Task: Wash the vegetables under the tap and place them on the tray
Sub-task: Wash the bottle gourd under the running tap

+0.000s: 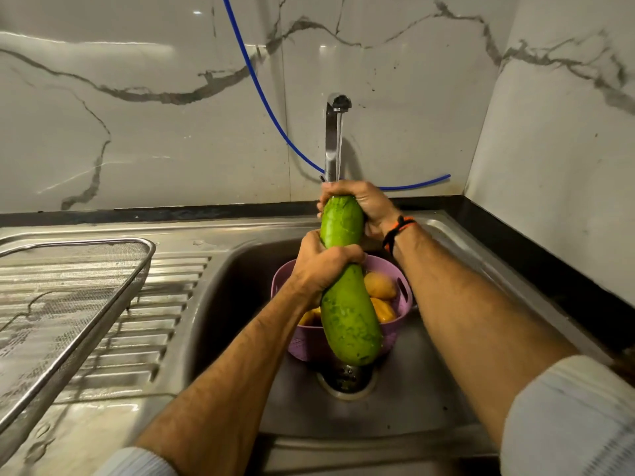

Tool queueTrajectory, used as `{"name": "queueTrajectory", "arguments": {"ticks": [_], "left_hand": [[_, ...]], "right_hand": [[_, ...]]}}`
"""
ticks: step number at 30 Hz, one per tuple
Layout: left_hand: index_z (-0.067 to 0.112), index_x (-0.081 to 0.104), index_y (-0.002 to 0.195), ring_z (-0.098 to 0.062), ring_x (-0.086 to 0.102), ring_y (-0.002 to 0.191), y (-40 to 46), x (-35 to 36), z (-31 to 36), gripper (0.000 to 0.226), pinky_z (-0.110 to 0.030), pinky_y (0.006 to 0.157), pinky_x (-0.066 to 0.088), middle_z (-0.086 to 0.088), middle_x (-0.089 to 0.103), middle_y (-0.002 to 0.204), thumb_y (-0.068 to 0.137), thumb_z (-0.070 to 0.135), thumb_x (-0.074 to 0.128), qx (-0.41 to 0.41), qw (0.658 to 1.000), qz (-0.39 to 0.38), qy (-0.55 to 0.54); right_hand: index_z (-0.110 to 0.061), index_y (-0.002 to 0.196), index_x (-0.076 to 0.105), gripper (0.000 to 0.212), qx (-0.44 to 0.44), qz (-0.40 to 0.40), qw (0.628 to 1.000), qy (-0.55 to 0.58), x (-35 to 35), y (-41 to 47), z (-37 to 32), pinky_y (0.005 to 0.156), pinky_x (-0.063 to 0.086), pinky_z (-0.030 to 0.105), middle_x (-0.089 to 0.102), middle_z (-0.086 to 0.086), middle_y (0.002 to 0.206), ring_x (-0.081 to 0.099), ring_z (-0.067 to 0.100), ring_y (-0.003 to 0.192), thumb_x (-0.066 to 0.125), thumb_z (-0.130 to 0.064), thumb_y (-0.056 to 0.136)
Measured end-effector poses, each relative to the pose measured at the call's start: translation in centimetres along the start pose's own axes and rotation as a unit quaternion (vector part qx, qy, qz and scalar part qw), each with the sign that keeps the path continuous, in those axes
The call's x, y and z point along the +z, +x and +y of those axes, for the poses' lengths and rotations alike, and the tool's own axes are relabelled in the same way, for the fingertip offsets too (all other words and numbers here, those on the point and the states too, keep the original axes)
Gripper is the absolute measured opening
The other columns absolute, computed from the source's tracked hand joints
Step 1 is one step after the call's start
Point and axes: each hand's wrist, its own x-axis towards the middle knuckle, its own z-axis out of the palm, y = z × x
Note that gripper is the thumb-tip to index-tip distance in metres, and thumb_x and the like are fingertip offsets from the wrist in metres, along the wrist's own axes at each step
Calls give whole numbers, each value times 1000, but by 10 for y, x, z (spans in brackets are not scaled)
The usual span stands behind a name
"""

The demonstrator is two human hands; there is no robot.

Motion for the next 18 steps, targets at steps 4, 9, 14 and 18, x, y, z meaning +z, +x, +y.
{"name": "queueTrajectory", "arguments": {"ticks": [4, 9, 14, 18], "left_hand": [[4, 52, 120, -30, 73, 85, -1, 3, -1, 91, -49, 68, 62, -19, 70, 104, 37, 22, 85, -2, 1000, 5, 19], [11, 45, 116, -30, 72, 87, -4, -2, 0, 76, -52, 73, 62, -16, 66, 105, 50, 14, 84, 4, 999, 27, 35], [12, 43, 116, -27, 71, 88, -3, -4, -1, 73, -50, 76, 62, -12, 65, 104, 57, 13, 85, 10, 997, 34, 64], [10, 42, 122, -26, 72, 88, 0, -6, -5, 79, -47, 75, 62, -12, 65, 105, 57, 13, 87, 11, 996, 23, 83]], "right_hand": [[-5, 91, 67, 32, -65, 130, 988, 44, -1, -2, 30, 76, 57, 39, 67, 14, 86, 64, 25, 77, 78, -32, 77], [-7, 120, 59, 59, -40, 222, 973, -54, 9, -8, 38, 85, 59, 45, 68, 17, 113, 68, 27, 92, 74, -49, 81], [-17, 127, 52, 72, -11, 225, 969, -100, 12, -20, 42, 89, 58, 45, 65, 9, 118, 67, 24, 101, 77, -58, 73], [-28, 119, 58, 84, 8, 253, 951, -178, 8, -29, 47, 87, 57, 44, 66, -1, 111, 66, 21, 99, 80, -69, 48]]}}
